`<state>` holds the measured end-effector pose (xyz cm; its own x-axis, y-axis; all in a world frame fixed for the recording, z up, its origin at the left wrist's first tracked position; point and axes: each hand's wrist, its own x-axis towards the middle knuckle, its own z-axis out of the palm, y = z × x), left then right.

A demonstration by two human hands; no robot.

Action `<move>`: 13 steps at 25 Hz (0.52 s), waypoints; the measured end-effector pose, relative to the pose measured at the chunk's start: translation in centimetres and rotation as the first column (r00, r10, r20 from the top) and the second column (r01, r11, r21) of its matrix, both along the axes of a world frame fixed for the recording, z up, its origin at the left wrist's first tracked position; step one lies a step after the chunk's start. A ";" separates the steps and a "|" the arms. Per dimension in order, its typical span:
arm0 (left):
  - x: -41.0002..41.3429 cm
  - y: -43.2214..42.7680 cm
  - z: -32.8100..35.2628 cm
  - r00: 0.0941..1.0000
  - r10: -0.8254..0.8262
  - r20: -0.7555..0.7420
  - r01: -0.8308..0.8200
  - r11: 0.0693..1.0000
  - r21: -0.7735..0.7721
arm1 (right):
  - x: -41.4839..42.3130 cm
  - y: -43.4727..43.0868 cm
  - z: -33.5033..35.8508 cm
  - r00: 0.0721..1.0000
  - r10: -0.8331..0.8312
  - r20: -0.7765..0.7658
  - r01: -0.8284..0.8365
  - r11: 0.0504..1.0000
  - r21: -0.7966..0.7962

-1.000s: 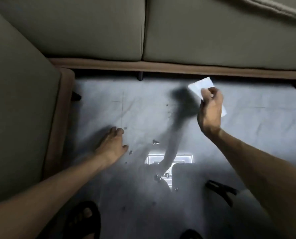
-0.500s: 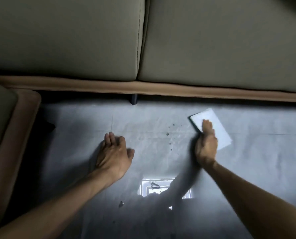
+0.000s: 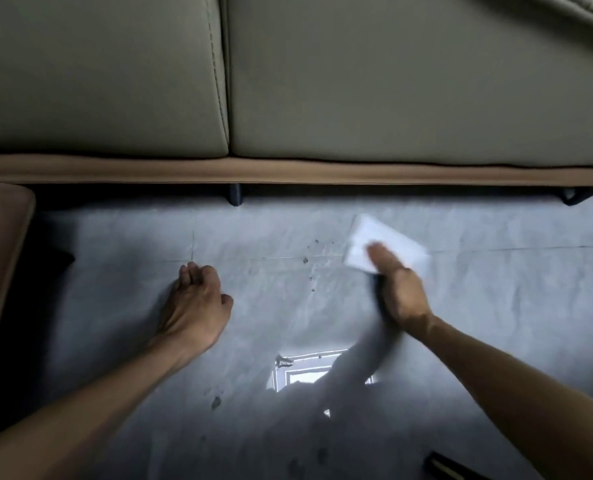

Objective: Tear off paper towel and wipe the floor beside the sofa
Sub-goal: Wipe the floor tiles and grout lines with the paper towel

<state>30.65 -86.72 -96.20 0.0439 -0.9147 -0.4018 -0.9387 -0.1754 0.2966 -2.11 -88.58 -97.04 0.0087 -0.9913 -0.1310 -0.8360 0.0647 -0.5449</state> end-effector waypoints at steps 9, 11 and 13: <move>-0.3 -0.1 0.7 0.999 0.027 -0.037 -0.025 0.998 0.049 | 10.7 2.4 -2.7 0.839 0.543 0.023 -0.543 0.840 -0.021; 0.0 -0.3 1.3 0.999 0.025 -0.048 -0.021 0.997 0.079 | 5.2 0.2 -2.5 0.735 0.678 -0.023 -0.678 0.733 -0.052; 0.9 -0.9 2.0 0.995 0.070 -0.068 -0.060 0.988 0.145 | 2.6 -2.1 -1.3 0.920 0.390 0.046 -0.387 0.920 -0.063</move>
